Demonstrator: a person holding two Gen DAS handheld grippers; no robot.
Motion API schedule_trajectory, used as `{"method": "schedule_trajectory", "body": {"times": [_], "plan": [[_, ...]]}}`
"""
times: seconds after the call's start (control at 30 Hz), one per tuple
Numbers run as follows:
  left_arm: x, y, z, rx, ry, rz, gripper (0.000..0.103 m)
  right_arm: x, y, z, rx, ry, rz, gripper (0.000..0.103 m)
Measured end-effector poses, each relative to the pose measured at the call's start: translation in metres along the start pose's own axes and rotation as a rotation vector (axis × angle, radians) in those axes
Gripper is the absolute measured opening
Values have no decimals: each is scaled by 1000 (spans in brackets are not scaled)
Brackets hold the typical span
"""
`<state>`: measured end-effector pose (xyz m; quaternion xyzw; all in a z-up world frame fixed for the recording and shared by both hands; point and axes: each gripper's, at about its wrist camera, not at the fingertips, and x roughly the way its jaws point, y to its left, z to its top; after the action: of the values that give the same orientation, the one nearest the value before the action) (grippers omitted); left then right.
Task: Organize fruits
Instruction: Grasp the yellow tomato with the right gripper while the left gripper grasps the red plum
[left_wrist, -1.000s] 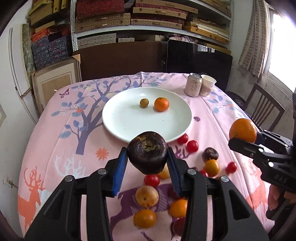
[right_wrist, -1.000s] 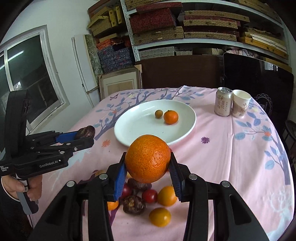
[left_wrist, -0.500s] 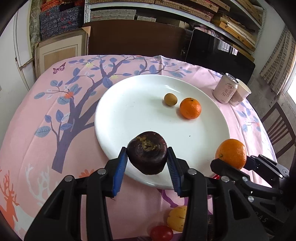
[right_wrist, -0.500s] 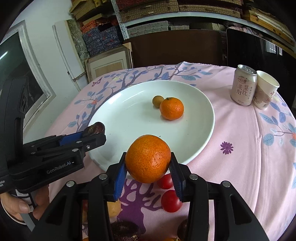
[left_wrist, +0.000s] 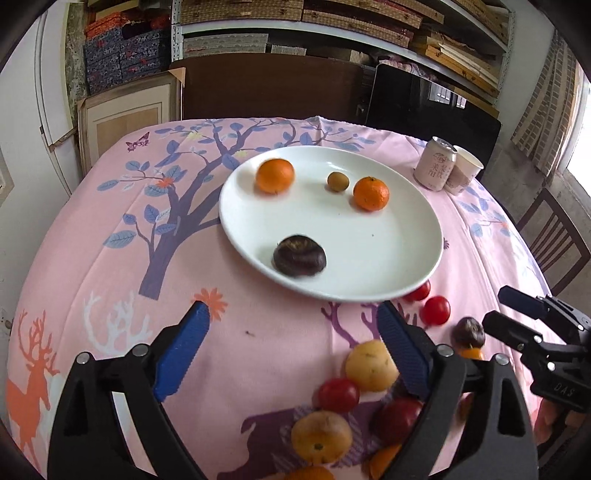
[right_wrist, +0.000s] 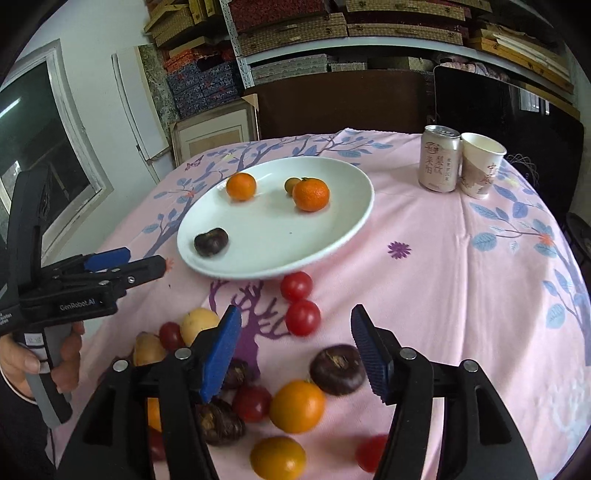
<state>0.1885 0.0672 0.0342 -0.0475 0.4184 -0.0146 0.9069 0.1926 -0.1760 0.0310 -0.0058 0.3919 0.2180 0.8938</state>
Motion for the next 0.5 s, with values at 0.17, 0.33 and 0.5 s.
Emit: {"method": "schedule_trajectory", "body": {"times": [0.17, 0.33, 0.5], "plan": [[-19, -1, -39, 45, 11, 30, 94, -29, -6, -37, -36, 10, -24, 63], [-37, -4, -68, 86, -5, 44, 95, -35, 13, -74, -122, 64, -28, 63], [-50, -11, -85, 94, 11, 10, 95, -15, 27, -85, -154, 127, -46, 54]]}}
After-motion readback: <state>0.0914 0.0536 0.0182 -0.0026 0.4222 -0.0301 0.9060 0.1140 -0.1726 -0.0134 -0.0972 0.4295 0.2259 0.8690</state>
